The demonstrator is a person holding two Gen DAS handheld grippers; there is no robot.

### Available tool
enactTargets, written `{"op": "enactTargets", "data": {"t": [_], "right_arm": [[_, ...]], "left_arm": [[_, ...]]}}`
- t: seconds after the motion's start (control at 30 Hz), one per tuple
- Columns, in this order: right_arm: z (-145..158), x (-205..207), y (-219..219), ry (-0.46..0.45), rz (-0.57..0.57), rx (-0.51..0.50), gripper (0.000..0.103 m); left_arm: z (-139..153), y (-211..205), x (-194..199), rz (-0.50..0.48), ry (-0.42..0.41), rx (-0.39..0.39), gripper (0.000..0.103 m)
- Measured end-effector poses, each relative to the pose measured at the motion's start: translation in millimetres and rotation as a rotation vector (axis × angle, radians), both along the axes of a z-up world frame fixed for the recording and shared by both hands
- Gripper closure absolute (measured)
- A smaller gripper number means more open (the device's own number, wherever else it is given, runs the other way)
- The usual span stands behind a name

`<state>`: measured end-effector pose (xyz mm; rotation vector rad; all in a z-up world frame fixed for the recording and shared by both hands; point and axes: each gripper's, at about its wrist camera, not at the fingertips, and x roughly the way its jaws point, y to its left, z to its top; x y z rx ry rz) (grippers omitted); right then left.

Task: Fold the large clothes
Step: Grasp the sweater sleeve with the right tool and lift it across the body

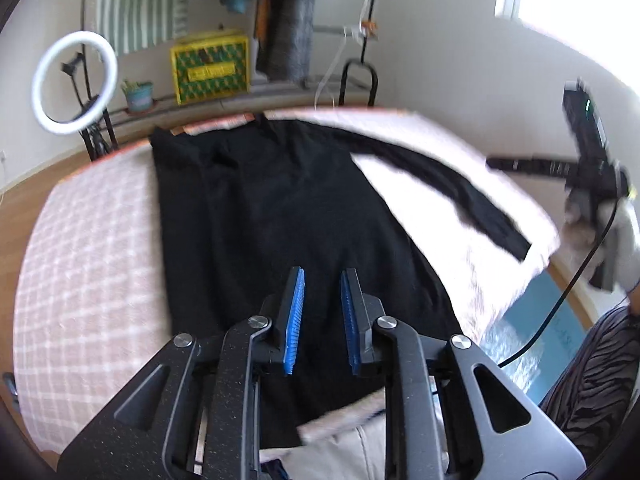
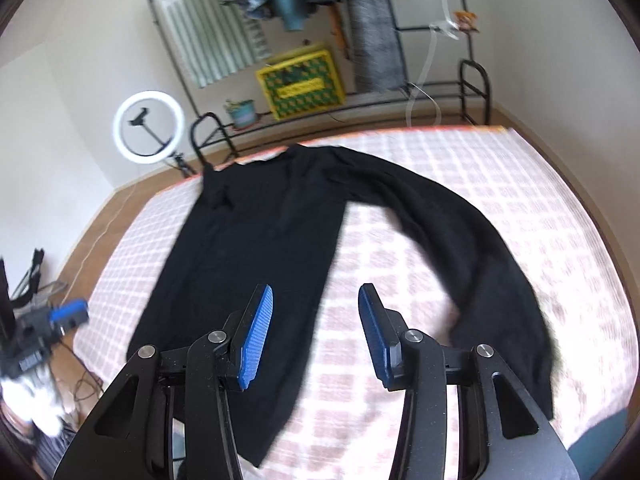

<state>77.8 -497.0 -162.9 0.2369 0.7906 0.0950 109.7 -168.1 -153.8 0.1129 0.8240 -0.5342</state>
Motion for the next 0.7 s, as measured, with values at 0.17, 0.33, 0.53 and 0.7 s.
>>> {"op": "enactTargets", "data": {"t": [0.17, 0.33, 0.53, 0.7], "right_arm": [[-14, -9, -33, 0.071, -0.048, -0.023, 0.060], [-25, -22, -69, 0.105, -0.131, -0.073, 0.048], [-50, -37, -130, 0.189, -0.236, -0.060, 0.048], [-67, -51, -178, 0.247, -0.310, -0.011, 0.048]], "left_arm": [[-30, -53, -5, -0.046, 0.064, 0.032, 0.070], [-56, -101, -18, -0.116, 0.108, 0.060, 0.070], [-61, -132, -25, -0.181, 0.107, 0.068, 0.070], [-58, -144, -23, -0.199, 0.105, 0.056, 0.070]]}}
